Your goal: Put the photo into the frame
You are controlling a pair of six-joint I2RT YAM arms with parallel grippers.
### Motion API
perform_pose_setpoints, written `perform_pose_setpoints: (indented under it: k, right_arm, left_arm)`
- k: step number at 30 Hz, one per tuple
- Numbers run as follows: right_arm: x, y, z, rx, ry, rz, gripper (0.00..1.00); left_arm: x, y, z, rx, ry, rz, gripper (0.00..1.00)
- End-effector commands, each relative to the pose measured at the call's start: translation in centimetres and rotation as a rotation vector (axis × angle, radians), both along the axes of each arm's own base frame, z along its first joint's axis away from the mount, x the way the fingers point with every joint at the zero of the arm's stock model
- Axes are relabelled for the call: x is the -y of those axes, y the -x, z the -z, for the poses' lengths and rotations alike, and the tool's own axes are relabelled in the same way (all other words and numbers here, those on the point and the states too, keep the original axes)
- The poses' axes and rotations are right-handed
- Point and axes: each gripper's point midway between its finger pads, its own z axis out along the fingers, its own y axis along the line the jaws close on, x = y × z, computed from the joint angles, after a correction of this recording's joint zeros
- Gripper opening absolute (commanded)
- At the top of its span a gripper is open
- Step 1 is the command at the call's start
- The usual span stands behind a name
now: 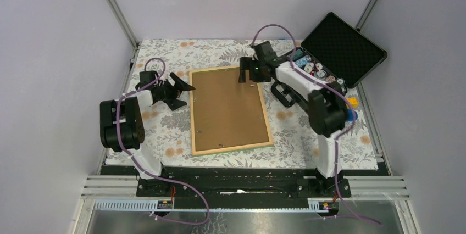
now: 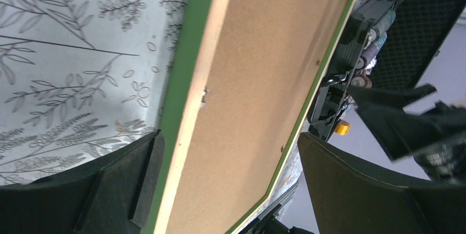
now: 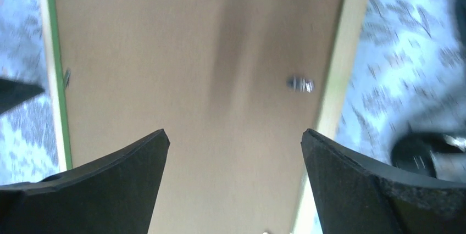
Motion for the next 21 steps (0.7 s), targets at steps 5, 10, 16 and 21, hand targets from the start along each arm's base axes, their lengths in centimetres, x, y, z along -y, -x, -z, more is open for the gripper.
perform_pose_setpoints:
  k: [5, 10, 16, 21]
  right_arm:
    - [5.8, 10.8, -1.4, -0.097, 0.086, -0.025, 1.00]
    - [7.9, 14.0, 1.3, -0.137, 0.124, 0.003, 1.00]
    - [7.2, 15.5, 3.3, -0.130, 0.072, -0.007, 0.98]
    - [7.2, 15.3, 4.5, -0.144, 0.089, 0.019, 0.86]
  left_arm:
    - [1.3, -0.7, -5.6, 0.205, -0.063, 0.085, 0.99]
    - [2.6, -0.4, -7.9, 0.284, -0.127, 0.137, 0.99]
    - [4.0, 0.3, -10.7, 0.380, -0.273, 0.192, 0.99]
    - [4.8, 0.9, -12.2, 0.433, -0.316, 0.221, 0.99]
